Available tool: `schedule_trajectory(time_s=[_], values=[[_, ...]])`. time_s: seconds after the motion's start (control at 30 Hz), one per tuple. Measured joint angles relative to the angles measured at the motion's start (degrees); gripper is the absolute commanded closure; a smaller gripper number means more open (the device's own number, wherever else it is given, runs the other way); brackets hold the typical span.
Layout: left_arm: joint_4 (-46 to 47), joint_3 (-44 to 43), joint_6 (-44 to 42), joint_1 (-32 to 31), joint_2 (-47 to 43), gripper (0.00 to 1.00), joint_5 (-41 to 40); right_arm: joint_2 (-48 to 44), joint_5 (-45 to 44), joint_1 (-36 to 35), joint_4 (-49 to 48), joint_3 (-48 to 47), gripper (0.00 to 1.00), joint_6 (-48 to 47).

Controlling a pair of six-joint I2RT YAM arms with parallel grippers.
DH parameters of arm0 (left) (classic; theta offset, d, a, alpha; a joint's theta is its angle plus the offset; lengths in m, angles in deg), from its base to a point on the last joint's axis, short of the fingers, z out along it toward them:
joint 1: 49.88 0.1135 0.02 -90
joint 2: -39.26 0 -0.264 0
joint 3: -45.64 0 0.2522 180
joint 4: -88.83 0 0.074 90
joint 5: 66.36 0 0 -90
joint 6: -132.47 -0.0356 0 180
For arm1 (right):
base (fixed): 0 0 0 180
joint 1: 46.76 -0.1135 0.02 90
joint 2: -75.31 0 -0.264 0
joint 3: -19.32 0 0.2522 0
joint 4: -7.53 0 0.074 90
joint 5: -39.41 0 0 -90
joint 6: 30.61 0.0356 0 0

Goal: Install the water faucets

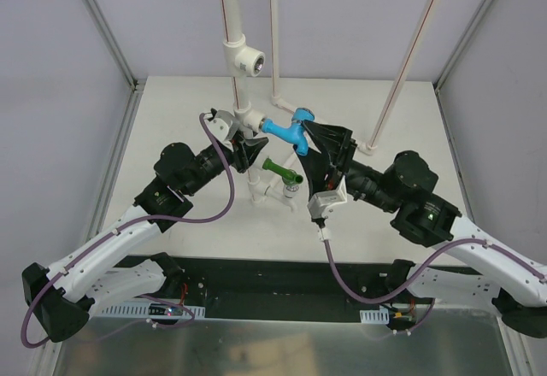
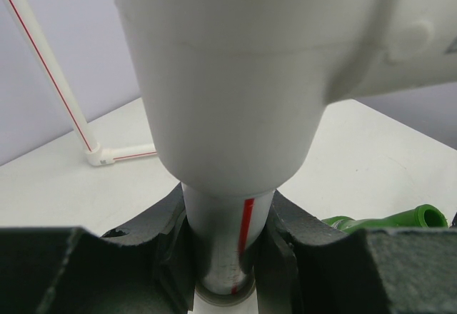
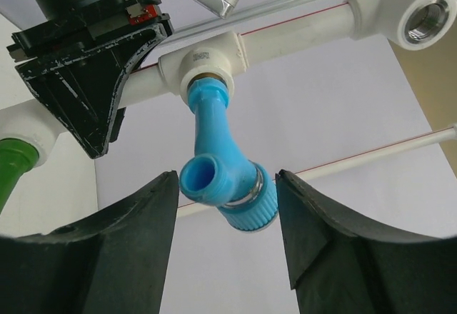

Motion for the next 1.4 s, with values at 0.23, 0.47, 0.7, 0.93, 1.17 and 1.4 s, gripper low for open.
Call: schedule_trajectory(time_s=[0.23,0.47,0.7,0.93,1.17,1.4], values=[[0.0,0.0,0.0,0.0,0.0,1.00,-0.2,4.6,1.3,1.7,1.0,-3.2,0.42,-1.6],[-0.3,0.0,0.0,0.0,-0.3,1.00,-0.2,6.5,2.1,4.7,1.9,-5.3,0.51,-1.5],[-0.3,0.0,0.0,0.0,-0.3,1.00,-0.2,6.6,2.8,5.1,2.5,-5.3,0.50,-0.5],[-0.3,0.0,0.0,0.0,-0.3,1.00,-0.1,6.4,3.7,5.3,2.8,-5.3,0.65,3.7],[-0.3,0.0,0.0,0.0,-0.3,1.00,0.3,5.8,3.7,5.4,2.4,-4.8,0.84,11.3],[-0.3,0.0,-0.1,0.0,-0.2,1.00,0.9,5.2,3.7,5.6,1.8,-4.0,0.90,23.0]])
